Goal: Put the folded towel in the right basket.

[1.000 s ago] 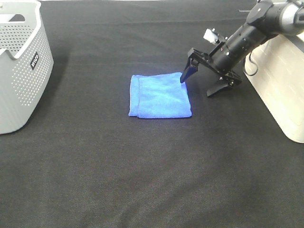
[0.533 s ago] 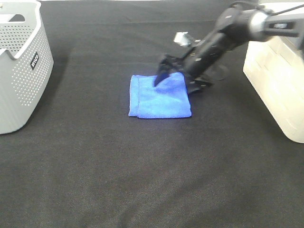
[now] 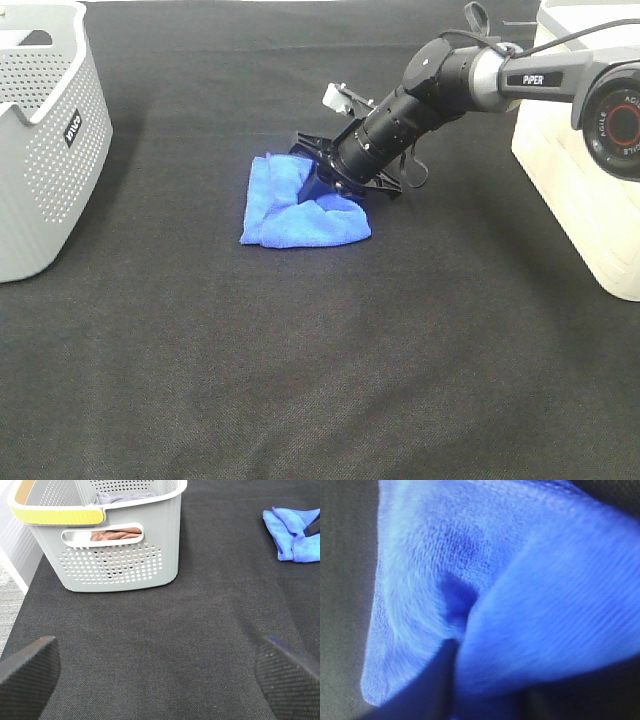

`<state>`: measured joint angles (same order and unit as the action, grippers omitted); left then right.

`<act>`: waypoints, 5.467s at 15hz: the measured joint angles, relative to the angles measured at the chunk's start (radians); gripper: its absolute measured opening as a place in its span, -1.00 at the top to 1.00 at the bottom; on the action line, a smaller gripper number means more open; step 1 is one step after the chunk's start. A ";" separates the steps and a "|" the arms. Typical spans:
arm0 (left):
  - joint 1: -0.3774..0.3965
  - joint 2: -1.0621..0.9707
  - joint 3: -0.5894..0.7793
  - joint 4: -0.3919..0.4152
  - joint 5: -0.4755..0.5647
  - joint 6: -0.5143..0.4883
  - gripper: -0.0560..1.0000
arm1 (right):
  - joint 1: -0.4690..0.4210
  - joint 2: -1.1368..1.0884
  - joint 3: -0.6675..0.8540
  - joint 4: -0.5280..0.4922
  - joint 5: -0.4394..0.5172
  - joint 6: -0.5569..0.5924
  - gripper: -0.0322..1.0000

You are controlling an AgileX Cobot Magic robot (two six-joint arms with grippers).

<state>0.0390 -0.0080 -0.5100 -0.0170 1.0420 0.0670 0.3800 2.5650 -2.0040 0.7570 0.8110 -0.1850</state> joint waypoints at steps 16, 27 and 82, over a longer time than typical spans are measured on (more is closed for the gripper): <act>0.000 0.000 0.000 0.000 0.000 0.000 -0.98 | -0.131 -0.436 -0.311 -0.446 0.404 0.090 0.54; 0.000 0.000 0.000 0.000 0.000 0.000 -0.98 | -0.705 -0.537 -0.062 -0.534 0.411 0.154 0.54; 0.000 0.000 0.000 -0.003 0.000 0.000 -0.98 | -0.389 -2.567 1.549 -0.726 0.293 0.113 -0.84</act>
<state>0.0390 -0.0080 -0.5100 -0.0200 1.0420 0.0670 -0.0090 -0.0020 -0.4550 0.0310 1.1040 -0.0720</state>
